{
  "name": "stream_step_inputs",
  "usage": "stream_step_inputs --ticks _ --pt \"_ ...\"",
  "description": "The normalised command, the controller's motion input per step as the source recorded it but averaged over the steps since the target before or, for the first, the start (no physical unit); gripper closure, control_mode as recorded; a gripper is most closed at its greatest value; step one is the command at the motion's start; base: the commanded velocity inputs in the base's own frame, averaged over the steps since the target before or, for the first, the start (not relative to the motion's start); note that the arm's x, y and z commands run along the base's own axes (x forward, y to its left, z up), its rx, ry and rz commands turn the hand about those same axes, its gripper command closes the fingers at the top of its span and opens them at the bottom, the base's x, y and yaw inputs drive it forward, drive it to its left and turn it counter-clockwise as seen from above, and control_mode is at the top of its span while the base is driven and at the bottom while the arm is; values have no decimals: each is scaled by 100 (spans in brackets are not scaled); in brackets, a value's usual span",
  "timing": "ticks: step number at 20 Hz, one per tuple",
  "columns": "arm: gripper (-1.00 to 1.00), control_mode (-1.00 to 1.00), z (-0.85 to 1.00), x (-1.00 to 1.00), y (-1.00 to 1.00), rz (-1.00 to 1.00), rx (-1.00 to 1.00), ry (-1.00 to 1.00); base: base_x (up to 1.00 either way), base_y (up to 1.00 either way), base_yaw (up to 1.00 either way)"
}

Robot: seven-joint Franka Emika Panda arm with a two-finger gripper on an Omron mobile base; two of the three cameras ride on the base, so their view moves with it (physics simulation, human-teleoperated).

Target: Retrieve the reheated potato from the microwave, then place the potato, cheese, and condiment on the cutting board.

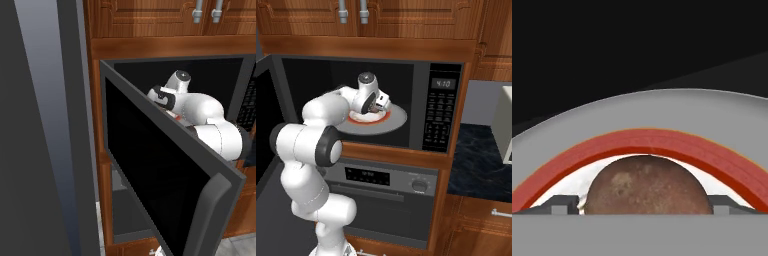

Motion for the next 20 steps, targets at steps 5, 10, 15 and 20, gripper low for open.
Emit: stream_step_inputs --ticks 5,10,15,20 --pt "100 -100 -13 2 0 -2 0 0 0 0 0" --pt "100 -100 -1 -40 0 0 0 -12 0 0 0" --pt "100 -100 3 -70 0 0 0 -30 0 0 0" --pt "100 -100 39 -86 0 0 0 -29 0 0 0"
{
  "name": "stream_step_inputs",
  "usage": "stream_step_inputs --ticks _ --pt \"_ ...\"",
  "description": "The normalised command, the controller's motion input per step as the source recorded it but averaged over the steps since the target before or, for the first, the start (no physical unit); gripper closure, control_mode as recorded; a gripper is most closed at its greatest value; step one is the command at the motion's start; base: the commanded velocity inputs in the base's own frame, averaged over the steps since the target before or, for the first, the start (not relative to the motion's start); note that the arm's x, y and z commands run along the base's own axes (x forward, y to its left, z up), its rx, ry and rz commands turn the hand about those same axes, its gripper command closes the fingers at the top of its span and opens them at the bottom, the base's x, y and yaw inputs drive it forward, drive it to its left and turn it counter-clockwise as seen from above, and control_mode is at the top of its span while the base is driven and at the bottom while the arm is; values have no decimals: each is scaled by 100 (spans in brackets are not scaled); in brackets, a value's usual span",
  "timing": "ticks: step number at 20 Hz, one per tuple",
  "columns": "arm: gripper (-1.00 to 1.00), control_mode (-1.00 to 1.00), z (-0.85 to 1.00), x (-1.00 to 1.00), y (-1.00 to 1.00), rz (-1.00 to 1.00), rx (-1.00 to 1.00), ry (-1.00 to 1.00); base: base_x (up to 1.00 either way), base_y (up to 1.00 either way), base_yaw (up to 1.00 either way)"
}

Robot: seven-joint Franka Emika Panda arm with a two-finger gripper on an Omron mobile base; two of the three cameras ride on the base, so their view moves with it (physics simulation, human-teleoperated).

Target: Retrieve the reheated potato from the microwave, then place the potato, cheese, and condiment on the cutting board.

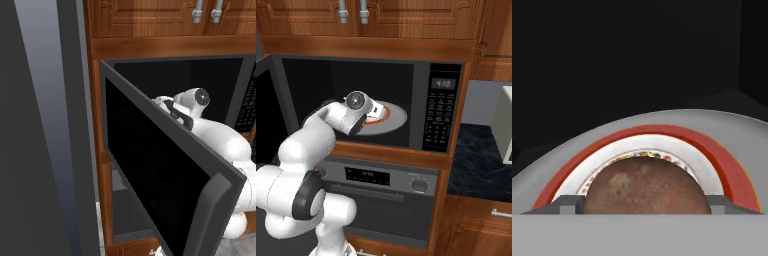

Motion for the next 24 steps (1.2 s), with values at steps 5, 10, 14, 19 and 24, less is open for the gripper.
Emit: stream_step_inputs --ticks 5,10,14,19,24 --pt "100 -100 99 -80 -6 0 0 -11 0 0 0" --pt "100 -100 70 -89 -20 0 0 2 0 0 0" --pt "100 -100 40 -100 -23 0 0 5 0 0 0" --pt "100 -100 52 -100 -18 0 0 1 0 0 0" --pt "100 -100 71 -93 -2 0 0 10 0 0 0"
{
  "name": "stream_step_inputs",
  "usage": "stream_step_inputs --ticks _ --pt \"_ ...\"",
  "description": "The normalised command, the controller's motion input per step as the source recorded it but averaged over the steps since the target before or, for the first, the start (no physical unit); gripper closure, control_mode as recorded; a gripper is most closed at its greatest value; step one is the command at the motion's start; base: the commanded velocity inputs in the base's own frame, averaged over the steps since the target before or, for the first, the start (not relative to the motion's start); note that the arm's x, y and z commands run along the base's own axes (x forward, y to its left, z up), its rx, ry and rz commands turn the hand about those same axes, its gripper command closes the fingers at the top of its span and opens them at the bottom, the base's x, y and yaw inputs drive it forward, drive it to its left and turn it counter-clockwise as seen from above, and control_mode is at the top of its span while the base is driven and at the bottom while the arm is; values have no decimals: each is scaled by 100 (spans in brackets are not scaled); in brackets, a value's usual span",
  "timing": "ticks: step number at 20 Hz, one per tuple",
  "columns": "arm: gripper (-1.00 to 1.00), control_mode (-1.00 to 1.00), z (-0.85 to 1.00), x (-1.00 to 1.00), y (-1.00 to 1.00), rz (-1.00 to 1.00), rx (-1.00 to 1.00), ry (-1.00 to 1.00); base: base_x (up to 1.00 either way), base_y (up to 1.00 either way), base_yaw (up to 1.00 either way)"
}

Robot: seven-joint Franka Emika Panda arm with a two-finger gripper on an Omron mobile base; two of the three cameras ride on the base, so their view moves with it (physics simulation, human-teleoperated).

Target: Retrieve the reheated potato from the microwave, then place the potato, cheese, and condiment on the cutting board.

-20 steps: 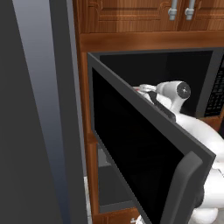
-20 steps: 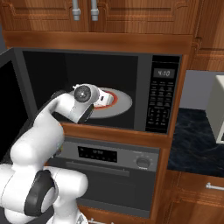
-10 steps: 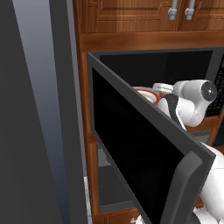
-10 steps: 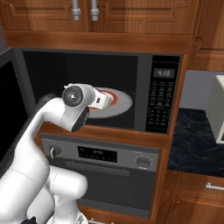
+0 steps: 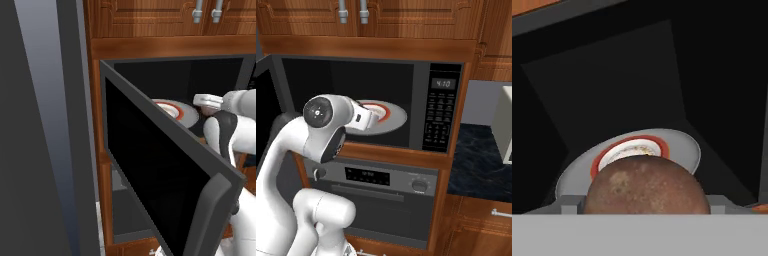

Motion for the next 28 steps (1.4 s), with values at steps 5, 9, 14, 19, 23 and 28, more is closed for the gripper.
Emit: stream_step_inputs --ticks 5,9,14,19,23,28 --pt "100 -100 35 -80 1 0 0 21 0 0 0" --pt "100 -100 0 -56 5 0 0 25 0 0 0" --pt "100 -100 -3 -36 0 0 0 16 0 0 0" --pt "100 100 -1 -10 0 0 0 3 -51 -4 0" --pt "100 100 0 0 0 0 0 0 -98 -47 0" --pt "100 100 0 0 0 0 0 0 -10 -94 0"
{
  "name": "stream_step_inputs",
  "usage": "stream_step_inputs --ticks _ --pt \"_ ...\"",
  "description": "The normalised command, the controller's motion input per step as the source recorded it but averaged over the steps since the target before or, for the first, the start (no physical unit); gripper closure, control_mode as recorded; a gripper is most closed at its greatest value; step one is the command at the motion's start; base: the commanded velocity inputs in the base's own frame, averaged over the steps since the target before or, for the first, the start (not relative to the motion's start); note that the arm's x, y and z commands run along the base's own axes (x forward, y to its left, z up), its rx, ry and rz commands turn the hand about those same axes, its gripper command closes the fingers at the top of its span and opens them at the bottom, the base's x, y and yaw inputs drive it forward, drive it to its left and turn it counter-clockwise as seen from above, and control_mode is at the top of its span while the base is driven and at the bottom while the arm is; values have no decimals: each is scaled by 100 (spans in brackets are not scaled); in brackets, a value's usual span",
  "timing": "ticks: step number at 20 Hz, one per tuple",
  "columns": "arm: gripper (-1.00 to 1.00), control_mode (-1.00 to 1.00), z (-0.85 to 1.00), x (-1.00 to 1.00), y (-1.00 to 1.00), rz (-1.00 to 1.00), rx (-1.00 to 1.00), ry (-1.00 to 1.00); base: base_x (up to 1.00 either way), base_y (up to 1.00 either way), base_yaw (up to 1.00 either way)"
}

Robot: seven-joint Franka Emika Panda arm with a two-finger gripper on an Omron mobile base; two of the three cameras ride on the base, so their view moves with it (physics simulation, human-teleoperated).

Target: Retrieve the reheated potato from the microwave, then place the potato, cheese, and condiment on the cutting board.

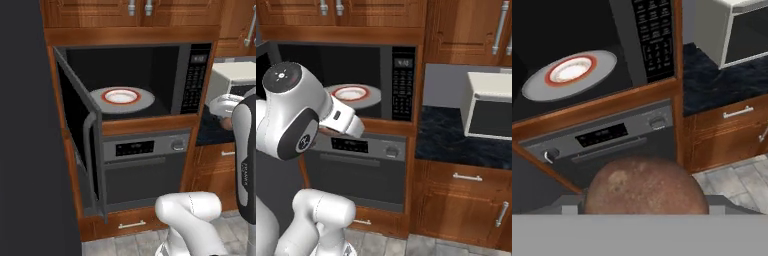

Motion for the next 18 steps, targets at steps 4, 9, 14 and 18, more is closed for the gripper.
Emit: stream_step_inputs --ticks 4,9,14,18 --pt "100 100 0 0 0 0 0 0 30 -100 0" --pt "100 100 0 0 0 0 0 0 44 -100 0" --pt "100 100 0 0 0 0 0 0 24 -100 0" --pt "100 100 0 0 0 0 0 0 3 -100 0"
